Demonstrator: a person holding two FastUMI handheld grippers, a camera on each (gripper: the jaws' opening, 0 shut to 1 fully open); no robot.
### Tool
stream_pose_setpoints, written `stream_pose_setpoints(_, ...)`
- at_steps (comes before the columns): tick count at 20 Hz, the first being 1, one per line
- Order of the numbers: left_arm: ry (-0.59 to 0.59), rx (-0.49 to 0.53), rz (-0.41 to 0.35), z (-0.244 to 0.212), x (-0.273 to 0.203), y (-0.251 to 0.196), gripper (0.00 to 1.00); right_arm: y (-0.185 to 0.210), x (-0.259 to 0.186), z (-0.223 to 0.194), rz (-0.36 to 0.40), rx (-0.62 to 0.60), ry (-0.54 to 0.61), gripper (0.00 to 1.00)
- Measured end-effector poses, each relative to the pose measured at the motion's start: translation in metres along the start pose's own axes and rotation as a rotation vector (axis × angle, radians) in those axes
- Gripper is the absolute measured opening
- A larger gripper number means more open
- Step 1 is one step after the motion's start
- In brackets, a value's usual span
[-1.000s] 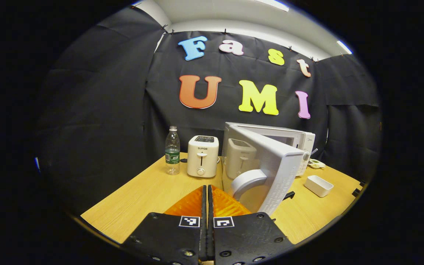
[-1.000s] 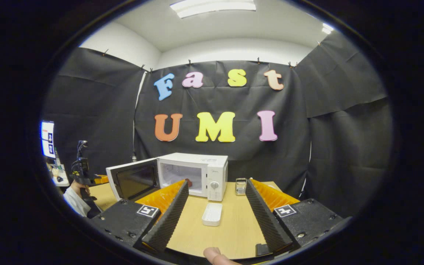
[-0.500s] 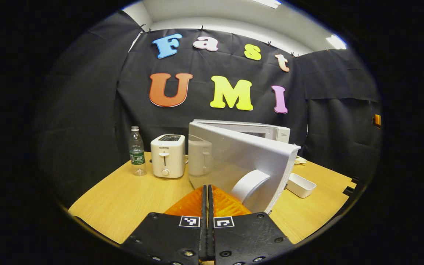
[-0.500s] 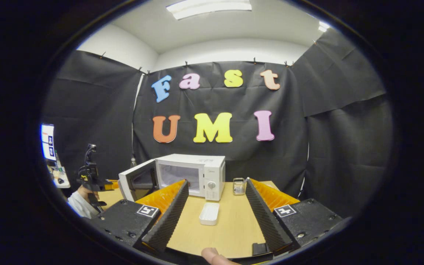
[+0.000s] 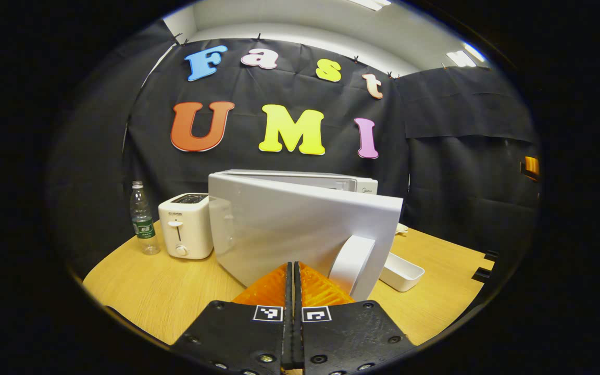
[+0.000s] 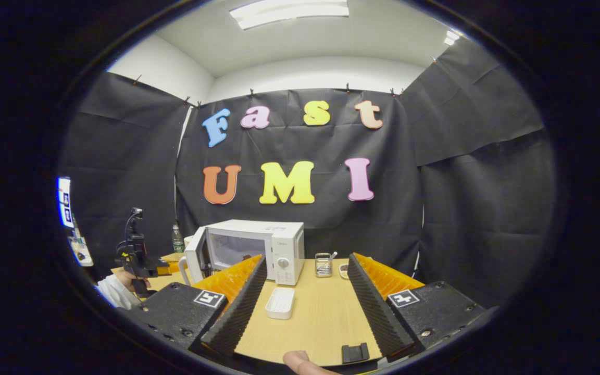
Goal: Open the microwave oven with the left hand, put the food in, and close the microwave oven.
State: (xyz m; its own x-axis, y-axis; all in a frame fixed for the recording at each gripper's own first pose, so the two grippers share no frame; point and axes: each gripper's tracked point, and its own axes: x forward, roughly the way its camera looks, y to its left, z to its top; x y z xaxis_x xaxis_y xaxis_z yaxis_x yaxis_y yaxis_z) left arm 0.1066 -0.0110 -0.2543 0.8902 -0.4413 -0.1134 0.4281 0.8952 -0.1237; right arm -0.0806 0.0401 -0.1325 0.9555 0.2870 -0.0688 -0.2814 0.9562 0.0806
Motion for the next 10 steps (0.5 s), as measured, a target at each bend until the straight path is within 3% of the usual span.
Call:
stream_pose_setpoints(1,0.000,0.009,-0.021,0.000,0.008,-0.009,0.10,-0.002,-0.001,0.001,-0.003,0.001,-0.002,0.91)
stream_pose_setpoints(2,0.010,0.014,-0.035,-0.002,0.017,-0.016,0.00,-0.003,-0.002,0.002,-0.006,0.003,-0.008,0.91)
stream_pose_setpoints(3,0.017,0.017,-0.043,-0.004,0.026,-0.020,0.00,-0.005,-0.003,0.000,-0.007,0.004,-0.009,0.91)
stream_pose_setpoints(4,0.024,0.018,-0.041,-0.007,0.037,-0.025,0.00,-0.006,-0.005,0.001,-0.003,0.007,-0.011,0.99)
stream_pose_setpoints(5,0.026,0.014,-0.036,-0.009,0.048,-0.032,0.00,-0.008,-0.006,0.001,-0.002,0.010,-0.015,0.91)
stream_pose_setpoints(10,0.000,-0.011,-0.035,-0.009,0.089,-0.056,0.00,-0.030,-0.011,-0.003,-0.020,0.020,-0.024,0.91)
